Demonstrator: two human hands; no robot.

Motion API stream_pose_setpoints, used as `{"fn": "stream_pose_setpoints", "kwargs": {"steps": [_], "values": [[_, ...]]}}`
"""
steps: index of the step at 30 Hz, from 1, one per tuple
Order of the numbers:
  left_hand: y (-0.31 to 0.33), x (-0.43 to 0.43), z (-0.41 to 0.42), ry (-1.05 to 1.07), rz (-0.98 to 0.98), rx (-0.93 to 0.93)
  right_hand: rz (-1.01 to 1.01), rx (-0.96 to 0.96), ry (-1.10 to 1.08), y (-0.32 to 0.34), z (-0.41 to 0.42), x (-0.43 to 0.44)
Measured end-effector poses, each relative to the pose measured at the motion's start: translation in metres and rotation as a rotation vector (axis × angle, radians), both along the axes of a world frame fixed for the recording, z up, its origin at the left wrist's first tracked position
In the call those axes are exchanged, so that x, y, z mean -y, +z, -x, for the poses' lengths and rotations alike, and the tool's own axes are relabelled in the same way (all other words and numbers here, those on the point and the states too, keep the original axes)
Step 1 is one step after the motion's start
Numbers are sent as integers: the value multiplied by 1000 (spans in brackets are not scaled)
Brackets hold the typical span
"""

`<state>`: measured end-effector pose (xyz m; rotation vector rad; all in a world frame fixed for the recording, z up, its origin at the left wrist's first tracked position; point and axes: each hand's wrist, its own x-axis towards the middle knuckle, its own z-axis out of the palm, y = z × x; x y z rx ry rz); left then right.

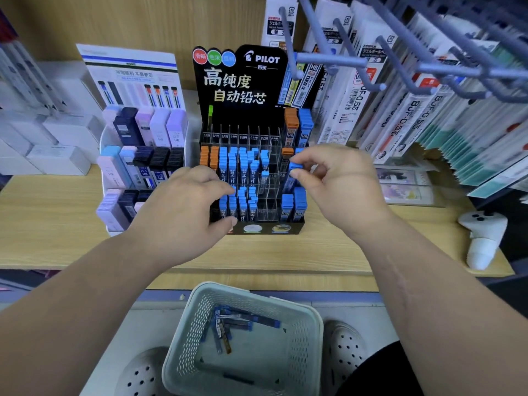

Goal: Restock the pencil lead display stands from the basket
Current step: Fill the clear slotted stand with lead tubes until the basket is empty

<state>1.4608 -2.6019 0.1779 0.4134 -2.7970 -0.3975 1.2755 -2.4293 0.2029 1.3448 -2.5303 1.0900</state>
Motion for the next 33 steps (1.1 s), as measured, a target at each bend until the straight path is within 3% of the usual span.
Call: {"fn": "stream_pose_setpoints", "kwargs": {"steps": [5,14,24,33], "values": [[1,1,1,6,-18,4,-84,-98,-31,-7,-1,5],[2,2,0,-7,-24,8,-54,-48,-44,-12,-2,9],[3,1,0,-11,-35,23,-290,-235,-80,-13,-13,10],[10,2,-6,-25,-17,-142,-193,-186,-91,-13,-13,4]]}}
